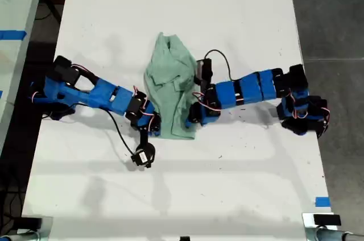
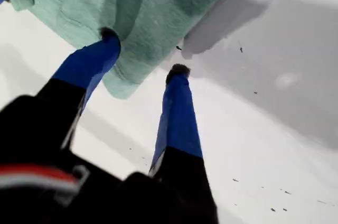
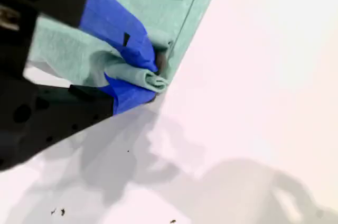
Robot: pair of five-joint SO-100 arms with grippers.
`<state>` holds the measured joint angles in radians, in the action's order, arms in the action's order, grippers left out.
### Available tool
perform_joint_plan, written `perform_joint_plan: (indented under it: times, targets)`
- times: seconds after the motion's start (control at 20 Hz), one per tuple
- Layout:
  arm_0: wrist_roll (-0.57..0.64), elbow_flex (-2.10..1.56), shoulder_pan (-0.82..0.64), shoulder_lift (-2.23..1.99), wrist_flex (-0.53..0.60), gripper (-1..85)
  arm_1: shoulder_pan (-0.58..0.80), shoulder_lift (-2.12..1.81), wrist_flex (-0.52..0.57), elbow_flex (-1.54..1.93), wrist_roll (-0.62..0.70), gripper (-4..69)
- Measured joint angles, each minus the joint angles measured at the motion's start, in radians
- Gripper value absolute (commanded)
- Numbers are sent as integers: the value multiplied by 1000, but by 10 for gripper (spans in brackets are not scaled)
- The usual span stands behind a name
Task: Fold t shirt
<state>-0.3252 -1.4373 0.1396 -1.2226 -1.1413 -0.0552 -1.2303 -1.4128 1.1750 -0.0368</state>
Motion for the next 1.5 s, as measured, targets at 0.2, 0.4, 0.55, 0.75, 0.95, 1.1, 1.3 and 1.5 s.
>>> perform_joint_plan:
  times: [0.2,0.4,0.55,0.75,0.95,1.1,1.3,1.5]
  targets:
    - [0,5,0,2,0,-1,-8,48,35,0,-5,226]
    - [0,6,0,2,-2,-1,-9,106,71,-49,-11,78]
    - [3,6,2,2,-11,-1,-15,130,95,-75,-34,2]
    - [11,46,6,6,-35,-1,-51,135,51,-118,-104,2]
    - [54,239,18,34,-176,-1,-72,86,-49,-193,-92,2]
    - [97,385,-5,6,-321,-1,-41,-55,-57,-195,-23,2]
    - [204,390,-202,-133,-426,-1,133,-192,-57,-195,75,2]
    - [334,390,-477,-179,-445,-1,345,-204,-23,-195,195,11]
